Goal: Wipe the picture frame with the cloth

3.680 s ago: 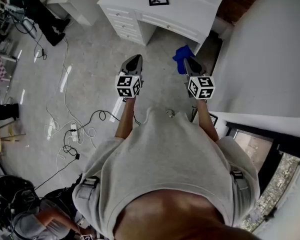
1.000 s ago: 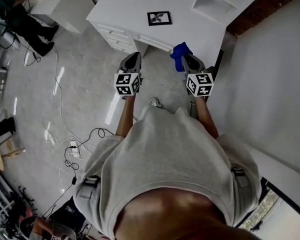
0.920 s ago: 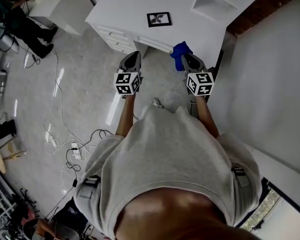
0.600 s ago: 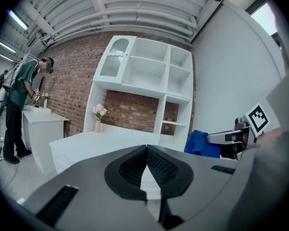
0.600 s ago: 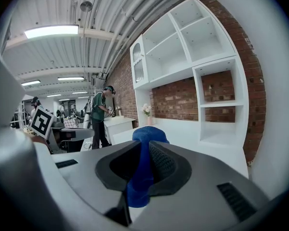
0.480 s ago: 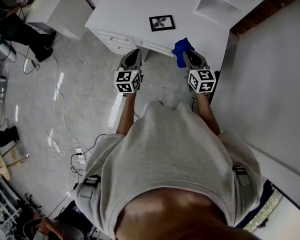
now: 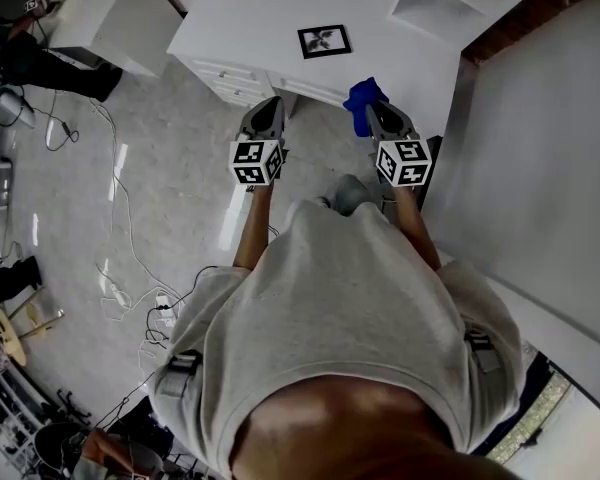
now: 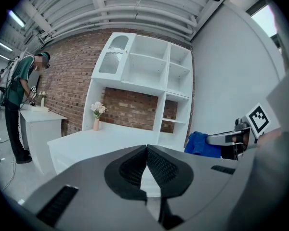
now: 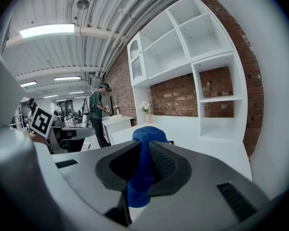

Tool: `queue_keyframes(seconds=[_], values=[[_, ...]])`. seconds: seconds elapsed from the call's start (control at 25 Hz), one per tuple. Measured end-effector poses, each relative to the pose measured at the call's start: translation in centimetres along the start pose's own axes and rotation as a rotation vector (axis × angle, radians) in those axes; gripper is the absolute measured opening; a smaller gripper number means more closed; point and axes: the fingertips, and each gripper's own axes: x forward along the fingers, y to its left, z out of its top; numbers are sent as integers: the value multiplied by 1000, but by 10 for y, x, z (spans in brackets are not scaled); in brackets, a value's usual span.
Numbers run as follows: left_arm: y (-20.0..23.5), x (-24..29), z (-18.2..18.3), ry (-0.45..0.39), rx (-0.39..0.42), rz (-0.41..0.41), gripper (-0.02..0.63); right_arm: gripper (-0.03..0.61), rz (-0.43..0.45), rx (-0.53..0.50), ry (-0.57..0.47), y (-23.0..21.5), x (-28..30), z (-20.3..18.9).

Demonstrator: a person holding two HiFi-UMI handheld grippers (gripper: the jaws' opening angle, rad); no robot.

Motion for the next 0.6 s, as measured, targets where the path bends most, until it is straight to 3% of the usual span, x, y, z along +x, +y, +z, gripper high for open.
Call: queue_keyframes(seconds=[0.6], values=[[6,9,-15,23,-19,20,17,66,18,11,18,-6,15,-10]])
